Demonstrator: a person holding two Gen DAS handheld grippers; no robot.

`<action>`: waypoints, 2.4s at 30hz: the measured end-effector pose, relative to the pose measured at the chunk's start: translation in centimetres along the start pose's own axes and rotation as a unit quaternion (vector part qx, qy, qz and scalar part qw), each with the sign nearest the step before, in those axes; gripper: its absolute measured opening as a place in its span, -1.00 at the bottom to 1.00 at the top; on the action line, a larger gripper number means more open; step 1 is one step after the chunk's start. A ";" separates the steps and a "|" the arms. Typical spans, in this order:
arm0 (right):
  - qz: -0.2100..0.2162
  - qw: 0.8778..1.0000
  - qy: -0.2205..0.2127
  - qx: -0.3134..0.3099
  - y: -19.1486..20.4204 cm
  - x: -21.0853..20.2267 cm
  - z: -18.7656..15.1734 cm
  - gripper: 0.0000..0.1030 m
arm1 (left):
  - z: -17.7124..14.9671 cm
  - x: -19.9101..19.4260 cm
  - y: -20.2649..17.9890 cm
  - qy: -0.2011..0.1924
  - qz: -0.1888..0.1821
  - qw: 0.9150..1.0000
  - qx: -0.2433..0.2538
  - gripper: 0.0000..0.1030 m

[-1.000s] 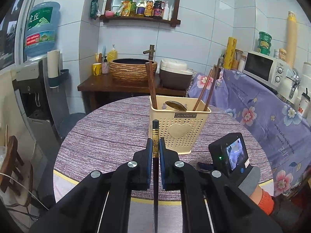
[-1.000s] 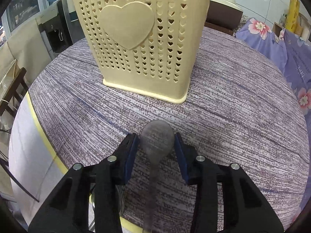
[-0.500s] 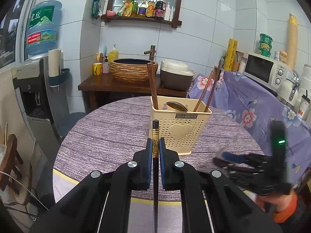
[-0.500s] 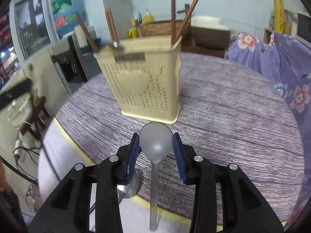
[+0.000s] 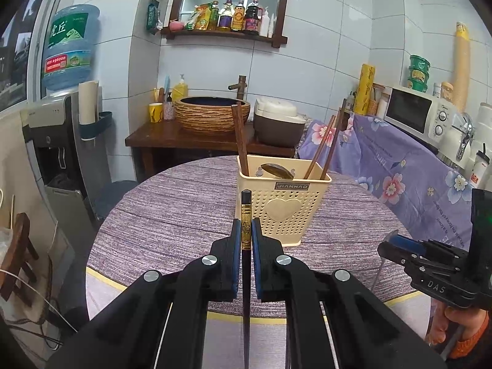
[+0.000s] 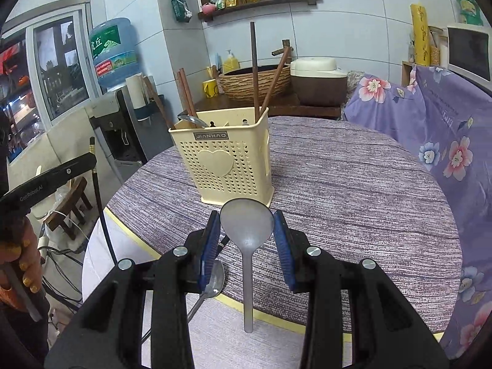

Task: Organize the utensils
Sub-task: 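Lower the chopstick with the left tool while the right tool lowers the spoon into the holder, then close the right tool on the shiny metal spoon while the left tool reaches the other black chopstick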

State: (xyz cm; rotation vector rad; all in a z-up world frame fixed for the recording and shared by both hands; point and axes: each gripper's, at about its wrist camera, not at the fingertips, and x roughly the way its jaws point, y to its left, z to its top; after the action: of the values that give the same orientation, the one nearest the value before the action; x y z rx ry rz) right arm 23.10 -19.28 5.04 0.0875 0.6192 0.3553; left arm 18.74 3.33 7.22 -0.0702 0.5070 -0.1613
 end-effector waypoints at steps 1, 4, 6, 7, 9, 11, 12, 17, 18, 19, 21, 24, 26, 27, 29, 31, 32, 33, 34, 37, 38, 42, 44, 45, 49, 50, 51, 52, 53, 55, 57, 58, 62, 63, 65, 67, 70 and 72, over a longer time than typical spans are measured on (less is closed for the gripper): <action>0.003 1.000 -0.002 -0.001 0.1 -0.1 0.1 -0.30 | 0.1 -0.1 0.0 -0.002 -0.001 1.000 0.001 -0.84; 0.008 1.000 -0.014 -0.008 0.7 -0.5 0.8 -0.30 | 0.9 -0.5 -0.2 -0.009 -0.010 1.000 0.000 -0.84; 0.013 1.000 -0.022 -0.016 1.1 -0.8 1.7 -0.30 | 1.6 -0.8 -0.4 -0.015 -0.016 1.000 0.001 -0.84; 0.015 0.999 -0.024 -0.019 1.4 -0.9 2.1 -0.30 | 2.3 -0.9 -0.5 -0.018 -0.021 1.000 0.002 -0.84; 0.021 0.999 -0.036 -0.024 2.0 -1.2 3.6 -0.30 | 3.5 -1.3 -0.8 -0.028 -0.028 0.999 0.003 -0.84; 0.027 0.998 -0.052 -0.029 2.5 -1.6 5.6 -0.30 | 5.4 -1.8 -1.3 -0.040 -0.036 0.998 0.009 -0.84; 0.029 0.997 -0.061 -0.031 2.8 -1.8 6.6 -0.30 | 6.7 -2.2 -1.7 -0.051 -0.038 0.998 0.015 -0.84; 0.023 0.991 -0.115 -0.065 5.0 -2.3 13.5 -0.30 | 13.2 -3.2 -3.3 -0.092 -0.039 0.995 0.026 -0.84; 0.022 0.989 -0.126 -0.068 5.3 -2.2 14.7 -0.30 | 14.8 -3.1 -3.5 -0.104 -0.031 0.994 0.026 -0.84; 0.020 0.988 -0.133 -0.070 5.6 -2.1 15.5 -0.30 | 15.9 -3.0 -3.7 -0.115 -0.022 0.993 0.026 -0.84; 0.014 0.986 -0.148 -0.074 6.1 -1.5 17.4 -0.30 | 17.8 -2.6 -3.9 -0.131 -0.008 0.991 0.025 -0.84; 0.004 0.985 -0.153 -0.083 6.9 0.4 19.5 -0.30 | 20.0 -1.1 -4.3 -0.144 0.011 0.989 0.025 -0.84; -0.004 0.984 -0.153 -0.091 7.4 1.7 19.9 -0.30 | 20.5 0.2 -4.3 -0.142 0.018 0.989 0.024 -0.84; -0.008 0.984 -0.152 -0.092 7.5 2.3 19.9 -0.30 | 20.5 1.2 -4.3 -0.136 0.018 0.990 0.021 -0.84; -0.011 0.984 -0.150 -0.095 7.6 3.5 19.3 -0.30 | 20.0 2.4 -4.0 -0.126 0.021 0.992 0.016 -0.84; -0.023 0.984 -0.148 -0.100 7.6 4.7 18.3 -0.30 | 18.9 3.9 -3.5 -0.114 0.023 0.993 0.011 -0.84; -0.025 0.984 -0.144 -0.101 7.4 5.5 17.7 -0.30 | 18.4 4.4 -3.4 -0.110 0.025 0.994 0.011 -0.84; -0.025 0.985 -0.139 -0.100 7.3 6.1 17.2 -0.30 | 18.0 5.0 -3.2 -0.104 0.026 0.994 0.011 -0.84; -0.025 0.985 -0.136 -0.100 7.2 6.5 16.6 -0.30 | 17.4 5.6 -3.0 -0.096 0.025 0.995 0.009 -0.84; -0.037 0.985 -0.125 -0.112 7.2 8.1 14.4 -0.30 | 15.7 7.3 -2.8 -0.068 0.023 0.997 0.010 -0.84; -0.037 0.986 -0.122 -0.111 7.0 8.3 13.9 -0.30 | 15.2 7.6 -2.7 -0.060 0.024 0.998 0.011 -0.84; -0.039 0.988 -0.105 -0.103 6.2 9.3 11.5 -0.30 | 13.3 9.0 -2.5 -0.025 0.019 0.999 0.020 -0.84; -0.037 0.990 -0.095 -0.095 5.7 9.7 10.7 -0.29 | 12.5 9.9 -2.3 -0.006 0.022 1.000 0.021 -0.84; -0.036 0.991 -0.089 -0.093 5.5 9.9 10.3 -0.30 | 12.2 10.3 -2.0 0.008 0.018 1.000 0.018 -0.84; -0.033 0.992 -0.073 -0.100 5.5 10.6 9.1 -0.29 | 11.4 11.8 -1.5 0.048 0.013 0.999 0.019 -0.84; -0.032 0.992 -0.068 -0.103 5.6 10.9 8.7 -0.30 | 11.3 12.0 -1.4 0.052 0.012 0.998 0.019 -0.84; -0.035 0.991 -0.071 -0.106 5.7 10.8 8.6 -0.30 | 11.2 12.1 -1.4 0.053 0.012 0.998 0.020 -0.84; -0.039 0.991 -0.072 -0.107 5.8 10.9 8.6 -0.30 | 11.1 12.0 -1.4 0.051 0.016 0.998 0.024 -0.84; -0.039 0.992 -0.067 -0.104 5.7 11.0 8.6 -0.33 | 11.1 12.0 -1.5 0.051 0.019 0.998 0.027 -0.84; -0.038 0.993 -0.065 -0.094 5.4 10.9 8.7 -0.34 | 11.1 11.8 -1.4 0.054 0.013 0.998 0.022 -0.83; -0.036 0.992 -0.071 -0.093 5.3 10.6 8.5 -0.32 | 11.2 11.3 -1.4 0.052 0.014 0.998 0.022 -0.71; -0.037 0.992 -0.072 -0.094 5.4 10.4 8.5 -0.25 | 11.3 10.5 -1.4 0.044 0.010 0.999 0.023 -0.50; -0.036 0.992 -0.087 -0.089 5.5 8.9 7.9 -0.02 | 10.9 7.5 -1.4 0.011 -0.012 1.000 0.015 -0.16; -0.039 0.992 -0.087 -0.083 5.4 8.2 7.6 0.02 | 10.6 6.4 -1.3 0.003 -0.016 1.000 0.015 -0.09; -0.043 0.994 -0.075 -0.065 5.2 7.1 6.6 0.04 | 9.5 4.5 -1.1 -0.016 -0.014 1.000 0.015 0.04; -0.044 0.996 -0.054 -0.052 5.1 6.3 5.3 0.05 | 7.8 3.0 -0.8 -0.026 -0.005 0.999 0.025 0.11; -0.052 0.998 -0.009 -0.038 5.1 5.6 2.2 0.05 | 4.6 2.1 -0.3 -0.023 0.025 0.999 0.041 0.12; -0.059 0.997 0.029 -0.027 5.2 5.5 -0.5 0.05 | 2.5 2.0 0.2 -0.015 0.042 0.998 0.044 0.11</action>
State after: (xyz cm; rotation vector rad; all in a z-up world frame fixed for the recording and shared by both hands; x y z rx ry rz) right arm 25.43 -12.49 2.53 -0.0122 0.6682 0.2601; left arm 21.66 3.28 8.40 0.0343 0.4721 -0.1001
